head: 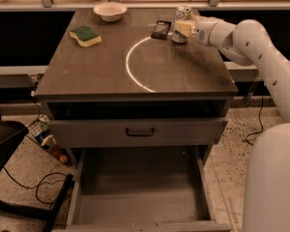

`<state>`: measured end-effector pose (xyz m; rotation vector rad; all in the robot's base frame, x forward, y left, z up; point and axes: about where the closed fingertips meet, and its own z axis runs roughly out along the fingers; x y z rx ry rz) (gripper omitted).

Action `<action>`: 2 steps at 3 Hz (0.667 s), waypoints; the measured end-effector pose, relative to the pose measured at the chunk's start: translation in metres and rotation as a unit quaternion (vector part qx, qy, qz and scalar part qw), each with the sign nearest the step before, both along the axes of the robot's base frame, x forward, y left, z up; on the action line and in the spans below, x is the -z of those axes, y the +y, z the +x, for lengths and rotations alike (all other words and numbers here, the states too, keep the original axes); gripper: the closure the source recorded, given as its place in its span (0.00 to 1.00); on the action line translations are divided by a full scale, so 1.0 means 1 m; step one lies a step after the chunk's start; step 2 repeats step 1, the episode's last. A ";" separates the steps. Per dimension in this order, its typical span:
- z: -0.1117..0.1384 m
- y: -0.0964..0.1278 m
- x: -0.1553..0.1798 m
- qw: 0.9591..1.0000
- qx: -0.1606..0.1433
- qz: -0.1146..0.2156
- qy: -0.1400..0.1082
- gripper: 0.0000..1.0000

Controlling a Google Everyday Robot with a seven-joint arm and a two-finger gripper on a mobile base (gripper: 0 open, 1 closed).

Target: Move 7up can near rxbar chocolate

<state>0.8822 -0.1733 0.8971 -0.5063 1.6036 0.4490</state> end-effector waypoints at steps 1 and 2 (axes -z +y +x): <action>0.001 0.003 0.001 1.000 -0.002 0.000 0.001 0.05; 0.001 0.003 0.001 1.000 -0.002 0.000 0.001 0.05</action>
Offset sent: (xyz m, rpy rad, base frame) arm 0.0000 0.0000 0.0000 0.0000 0.0000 0.0000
